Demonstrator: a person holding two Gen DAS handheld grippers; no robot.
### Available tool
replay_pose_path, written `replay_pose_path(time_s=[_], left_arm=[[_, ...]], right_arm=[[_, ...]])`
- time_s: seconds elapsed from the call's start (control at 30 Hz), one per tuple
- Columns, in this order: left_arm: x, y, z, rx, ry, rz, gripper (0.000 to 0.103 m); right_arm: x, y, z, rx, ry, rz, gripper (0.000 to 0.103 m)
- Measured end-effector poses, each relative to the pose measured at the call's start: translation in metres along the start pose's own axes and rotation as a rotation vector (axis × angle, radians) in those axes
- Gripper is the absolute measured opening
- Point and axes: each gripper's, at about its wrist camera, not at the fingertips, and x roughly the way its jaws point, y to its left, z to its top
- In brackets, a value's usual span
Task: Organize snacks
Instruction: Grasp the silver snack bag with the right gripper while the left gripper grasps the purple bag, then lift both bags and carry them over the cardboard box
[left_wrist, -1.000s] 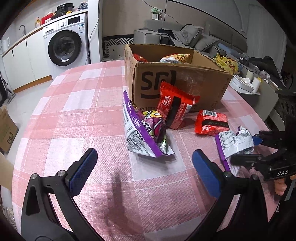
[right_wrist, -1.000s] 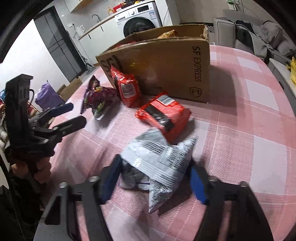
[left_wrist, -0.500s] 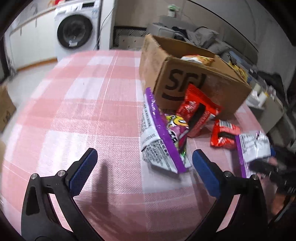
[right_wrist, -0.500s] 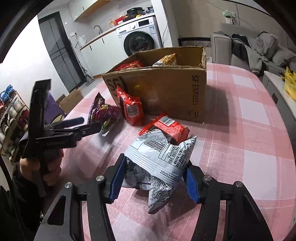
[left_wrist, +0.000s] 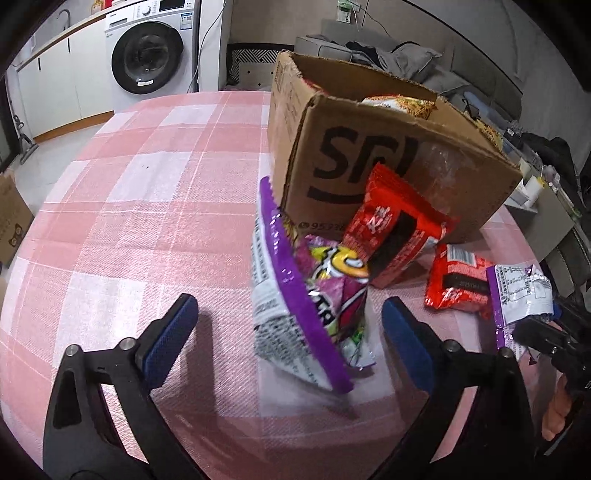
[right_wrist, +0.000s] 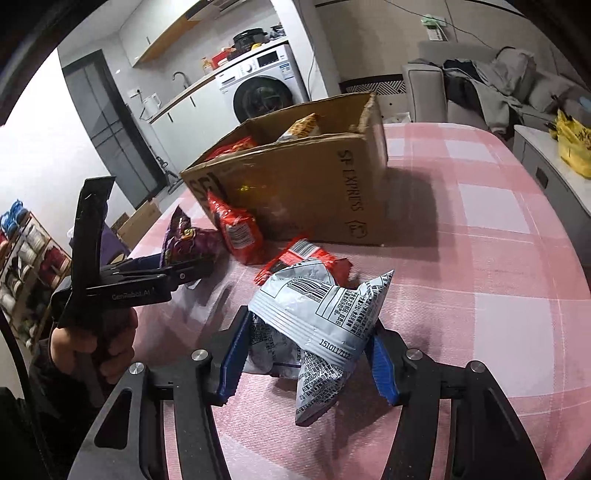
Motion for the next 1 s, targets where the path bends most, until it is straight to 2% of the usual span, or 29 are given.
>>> replay_pose_path(time_s=[0.1,0.3,0.53,1.0], left_arm=[[0.003,-0.003,0.003,0.0,-0.004,-0.016,0.084],[0.001,-0.009,0.005,0.009,-0.01,-0.04,0.052],[-0.005,-0.011,0.004,0.015,-0.026,-0.06,0.046],[-0.065,-0.007,-0.02,0.041,-0.12,-0.101,0.046]], right_arm=[[-0.002,-0.003,0.001,0.011,-0.009,0.012,0.059],[-0.004,-0.001,0.002,0.011,-0.017,0.026,0.059],[-0.005,0.002,0.002,0.001,-0.024,0.018,0.059],[-0.021,0.024,0.008,-0.055,-0.086,-0.012,0.059]])
